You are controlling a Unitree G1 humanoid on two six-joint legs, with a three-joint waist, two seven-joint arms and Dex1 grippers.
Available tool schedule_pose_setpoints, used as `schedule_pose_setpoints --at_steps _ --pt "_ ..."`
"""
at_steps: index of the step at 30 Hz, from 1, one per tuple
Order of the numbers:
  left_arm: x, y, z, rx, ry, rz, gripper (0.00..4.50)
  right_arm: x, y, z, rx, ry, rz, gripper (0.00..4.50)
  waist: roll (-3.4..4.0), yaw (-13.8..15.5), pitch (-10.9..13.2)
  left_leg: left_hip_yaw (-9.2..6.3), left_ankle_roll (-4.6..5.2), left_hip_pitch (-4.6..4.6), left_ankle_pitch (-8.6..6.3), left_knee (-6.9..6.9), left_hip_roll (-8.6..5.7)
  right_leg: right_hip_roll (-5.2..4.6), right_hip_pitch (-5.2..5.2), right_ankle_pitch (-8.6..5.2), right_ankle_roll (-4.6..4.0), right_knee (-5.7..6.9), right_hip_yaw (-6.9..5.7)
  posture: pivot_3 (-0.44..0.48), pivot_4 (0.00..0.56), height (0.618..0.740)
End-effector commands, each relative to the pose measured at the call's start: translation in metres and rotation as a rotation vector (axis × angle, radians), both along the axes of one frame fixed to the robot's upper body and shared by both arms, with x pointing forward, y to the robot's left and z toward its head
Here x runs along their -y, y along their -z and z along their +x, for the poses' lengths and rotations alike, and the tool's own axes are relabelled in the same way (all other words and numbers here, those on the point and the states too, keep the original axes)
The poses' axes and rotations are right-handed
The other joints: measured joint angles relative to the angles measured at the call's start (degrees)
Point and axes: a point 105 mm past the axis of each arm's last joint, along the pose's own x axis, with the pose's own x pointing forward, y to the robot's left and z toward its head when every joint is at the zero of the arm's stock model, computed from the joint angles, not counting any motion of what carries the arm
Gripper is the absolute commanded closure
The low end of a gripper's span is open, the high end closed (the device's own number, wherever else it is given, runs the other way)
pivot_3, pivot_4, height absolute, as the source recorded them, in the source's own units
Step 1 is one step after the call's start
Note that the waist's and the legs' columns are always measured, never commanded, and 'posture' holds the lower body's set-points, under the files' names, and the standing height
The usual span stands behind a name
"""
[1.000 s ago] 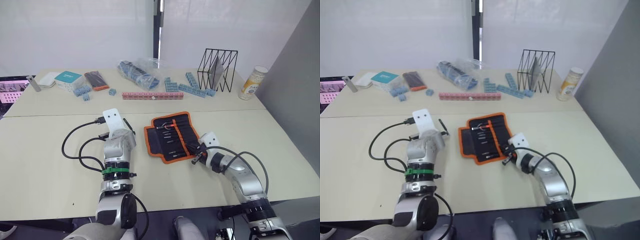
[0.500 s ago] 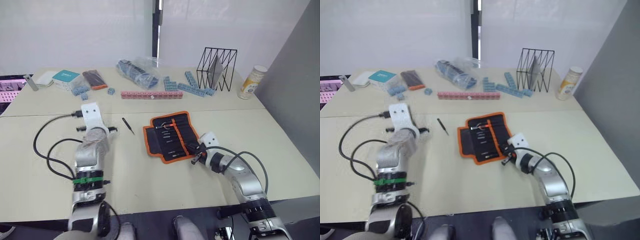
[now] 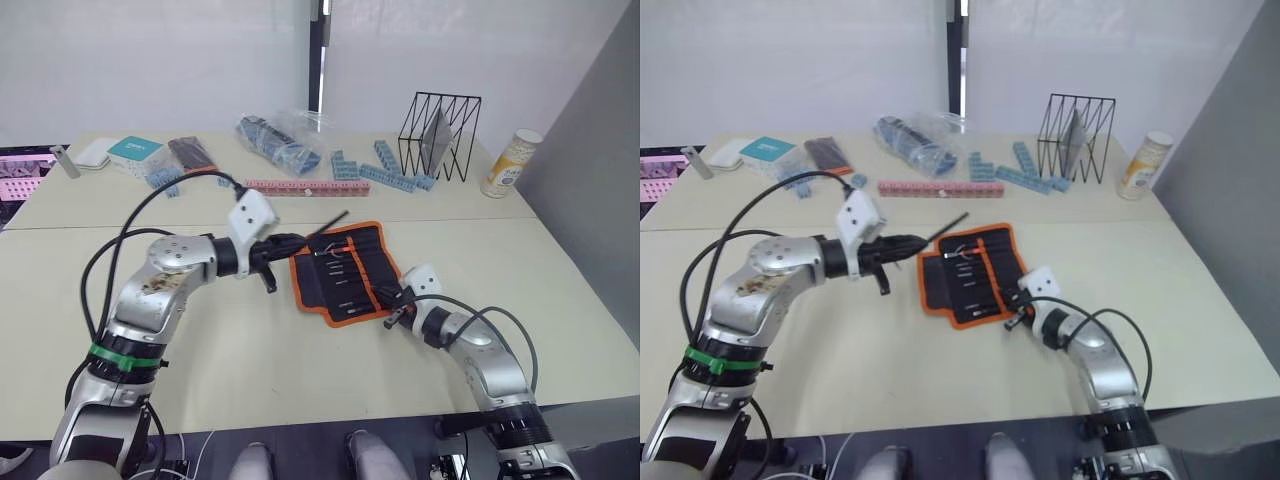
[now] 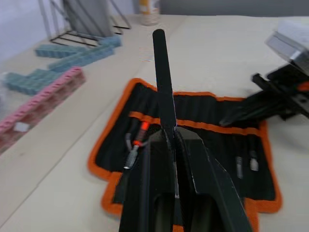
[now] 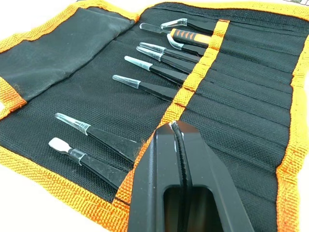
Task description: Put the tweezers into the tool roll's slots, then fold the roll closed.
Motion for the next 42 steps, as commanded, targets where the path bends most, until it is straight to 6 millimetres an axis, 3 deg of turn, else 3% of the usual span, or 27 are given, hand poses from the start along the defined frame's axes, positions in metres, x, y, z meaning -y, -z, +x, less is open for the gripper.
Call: schedule_pose_setpoints --at_steps 1,10,15,29,42 --pt "0.010 0.008 0.004 -0.014 0.058 0.102 4.48 -0.004 0.012 -0.008 -0.050 -0.003 0.001 4.50 0.03 -0.06 0.01 0.00 0.00 0.00 0.00 0.00 0.00 0.00 0.00 0.00 0.00 0.01 0.00 0.000 0.150 0.737" --pt "0.026 0.040 0.016 -0.115 0.128 0.260 4.48 -0.001 0.014 -0.017 -0.053 0.042 0.020 4.50 0.07 0.06 0.04 -0.02 0.03 -0.04 -0.02 -0.02 -0.01 0.01 -0.04 -0.10 0.00 0.07 -0.01 0.000 0.150 0.737" --pt "0.031 0.051 0.025 -0.072 0.127 0.351 4.48 -0.001 0.013 -0.019 -0.051 0.066 0.033 4.50 0.07 0.19 0.04 -0.04 0.04 -0.06 -0.02 -0.01 -0.01 0.01 -0.06 -0.10 0.00 0.11 -0.01 0.000 0.150 0.737" --pt "0.020 0.063 0.024 -0.098 0.155 0.436 4.48 0.002 0.016 -0.020 -0.062 0.092 0.032 4.50 0.08 0.46 0.05 -0.04 0.04 -0.04 -0.01 0.04 -0.01 0.01 -0.05 -0.10 0.00 0.18 0.00 0.000 0.150 0.737" --pt "0.041 0.068 0.038 -0.063 0.130 0.396 4.48 -0.009 0.024 -0.022 -0.097 0.058 0.004 4.50 0.09 0.79 0.04 -0.03 0.05 0.00 -0.01 0.23 -0.01 0.03 0.01 -0.07 0.03 0.31 0.00 0.000 0.150 0.737"
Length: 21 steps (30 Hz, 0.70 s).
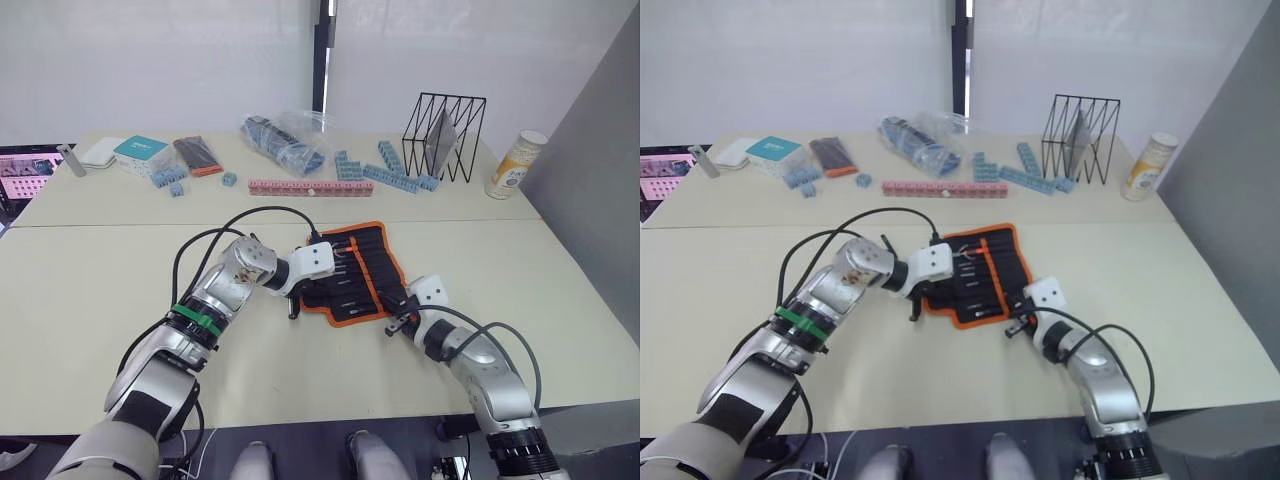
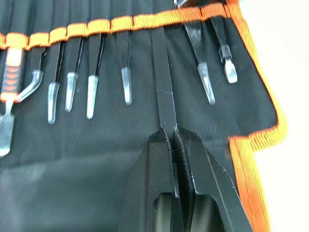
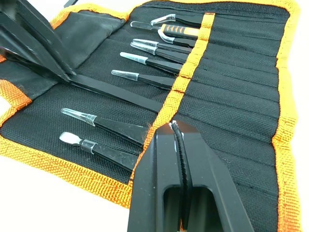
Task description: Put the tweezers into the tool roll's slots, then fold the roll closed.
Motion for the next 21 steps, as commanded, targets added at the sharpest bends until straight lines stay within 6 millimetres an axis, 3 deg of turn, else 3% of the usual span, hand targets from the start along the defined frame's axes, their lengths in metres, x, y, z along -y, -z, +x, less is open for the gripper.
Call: schedule_pose_setpoints --at_steps 1,15,21 --pt "0.008 -0.014 0.009 0.064 0.006 -0.019 4.48 -0.013 0.022 -0.009 -0.092 -0.038 -0.022 4.50 0.01 -0.03 0.00 0.00 0.00 0.02 0.00 0.00 0.00 0.00 0.02 0.00 0.00 0.01 0.00 0.000 0.150 0.737" --pt "0.036 -0.015 0.015 0.088 0.041 -0.037 4.48 -0.013 0.030 -0.012 -0.107 -0.037 -0.043 4.50 0.01 0.01 -0.01 0.00 0.00 0.04 0.00 0.01 0.00 0.01 0.05 0.00 0.00 0.02 0.01 0.000 0.150 0.737" --pt "0.060 -0.014 0.013 0.078 0.068 -0.067 4.48 -0.012 0.034 -0.015 -0.120 -0.032 -0.044 4.50 0.01 0.11 -0.01 0.00 0.00 0.06 0.00 0.02 0.00 0.01 0.08 0.01 0.01 0.02 0.01 0.000 0.150 0.737"
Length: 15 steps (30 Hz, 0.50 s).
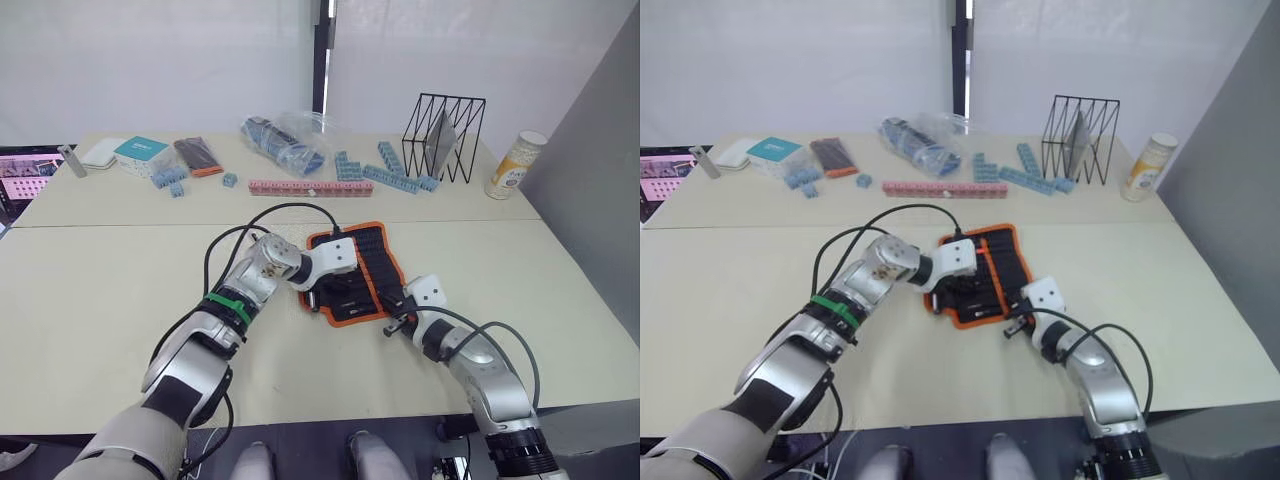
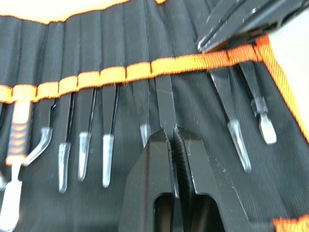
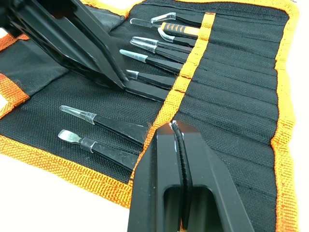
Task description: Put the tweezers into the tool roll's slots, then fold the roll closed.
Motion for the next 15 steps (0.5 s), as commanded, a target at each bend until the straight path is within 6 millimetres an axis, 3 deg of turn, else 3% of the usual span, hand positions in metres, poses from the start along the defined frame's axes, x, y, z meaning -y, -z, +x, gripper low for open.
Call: schedule_pose_setpoints --at_steps 1,8,15 --pt "0.019 -0.016 0.002 0.065 0.039 -0.026 4.48 -0.012 0.031 -0.013 -0.119 -0.044 -0.018 4.50 0.00 0.10 0.00 0.00 0.00 0.00 0.00 0.00 0.00 0.00 0.01 0.00 0.00 0.00 0.00 0.000 0.150 0.737" --pt "0.021 -0.019 0.007 0.077 0.012 -0.046 4.48 -0.010 0.031 -0.013 -0.117 -0.034 -0.019 4.50 0.01 0.20 -0.01 -0.01 0.00 0.02 0.00 0.00 0.00 0.01 0.02 0.00 0.01 0.01 0.00 0.000 0.150 0.737" --pt "0.007 -0.025 0.007 0.040 -0.016 -0.081 2.13 -0.010 0.031 -0.011 -0.115 -0.036 -0.020 4.50 0.02 -0.08 -0.01 0.00 0.00 0.04 0.00 0.00 0.00 0.02 0.01 0.01 0.01 0.05 0.01 0.000 0.150 0.737"
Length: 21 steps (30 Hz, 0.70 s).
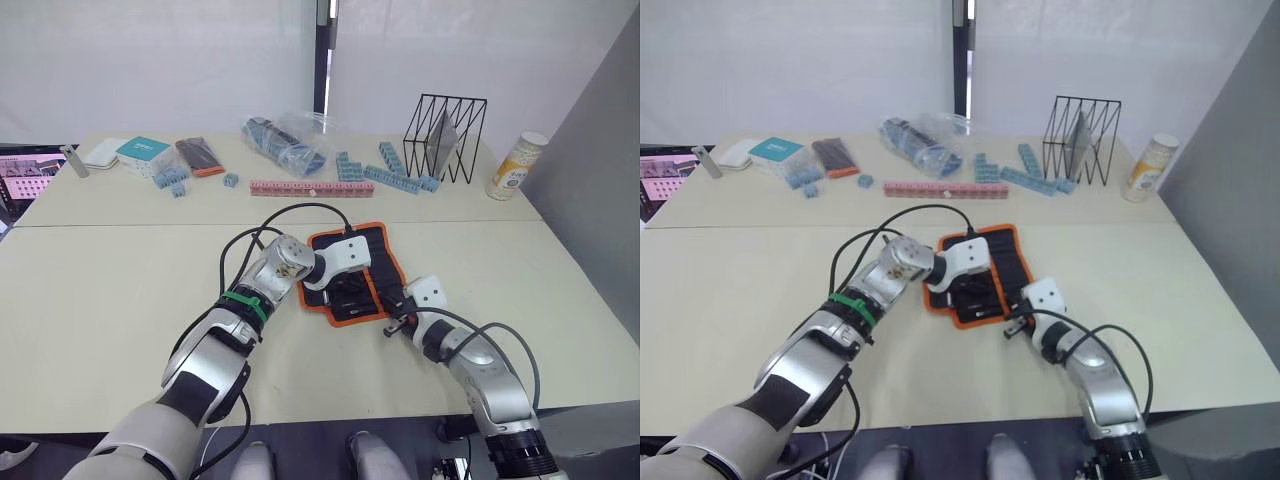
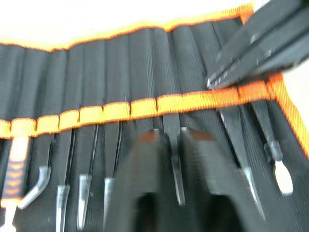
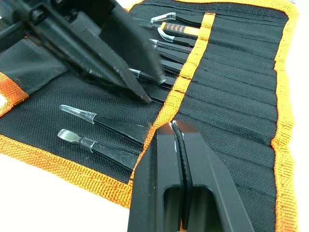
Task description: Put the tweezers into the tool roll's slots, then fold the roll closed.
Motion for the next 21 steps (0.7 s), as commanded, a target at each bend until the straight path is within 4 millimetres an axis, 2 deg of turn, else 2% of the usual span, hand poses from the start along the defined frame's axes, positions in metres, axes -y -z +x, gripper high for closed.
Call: schedule_pose_setpoints --at_steps 1,6,7,10,13,17,21 --pt "-0.007 -0.022 0.001 0.026 -0.004 -0.055 1.81 -0.010 0.030 -0.010 -0.117 -0.045 -0.019 4.50 0.00 -0.23 0.00 0.00 0.00 0.00 0.00 0.00 0.00 0.00 -0.01 0.00 0.00 0.01 0.00 0.000 0.150 0.737" --pt "-0.027 -0.034 -0.005 -0.004 -0.053 -0.122 0.14 -0.010 0.030 -0.009 -0.122 -0.061 -0.025 4.50 0.04 -0.75 -0.02 -0.03 0.00 0.01 0.00 -0.01 0.00 0.00 0.01 -0.01 -0.01 0.08 0.01 0.000 0.150 0.737" --pt "-0.034 -0.041 -0.005 0.003 -0.078 -0.160 0.05 -0.009 0.030 -0.008 -0.124 -0.066 -0.027 4.50 0.04 -0.77 -0.02 -0.04 0.00 0.01 0.00 -0.01 0.00 0.00 0.01 -0.01 -0.01 0.08 0.01 0.000 0.150 0.737" --pt "-0.056 -0.063 -0.004 -0.008 -0.163 -0.298 0.05 -0.005 0.030 -0.006 -0.128 -0.082 -0.038 4.50 0.04 -0.96 -0.02 -0.03 0.00 0.00 0.00 0.02 0.00 0.00 0.00 0.00 0.00 0.10 0.01 0.000 0.150 0.737" --pt "-0.081 -0.076 0.000 0.017 -0.267 -0.400 0.05 -0.004 0.029 -0.003 -0.126 -0.101 -0.041 4.50 0.04 -1.00 -0.02 -0.04 0.00 0.10 0.00 0.04 0.00 0.01 0.00 -0.04 -0.03 0.32 0.01 0.000 0.150 0.737" --pt "-0.135 -0.087 0.001 0.130 -0.475 -0.516 0.05 -0.005 0.025 0.002 -0.117 -0.133 -0.044 4.50 0.08 -1.24 -0.04 0.00 0.00 0.33 0.00 0.03 0.02 0.01 0.07 -0.08 -0.07 0.49 0.02 0.000 0.150 0.737" --pt "-0.175 -0.087 -0.011 0.207 -0.616 -0.627 0.05 -0.004 0.021 0.007 -0.102 -0.157 -0.042 4.50 0.06 -1.06 -0.04 -0.01 0.01 0.41 0.01 0.07 0.04 0.01 0.15 -0.08 -0.08 0.54 0.02 0.000 0.150 0.737"
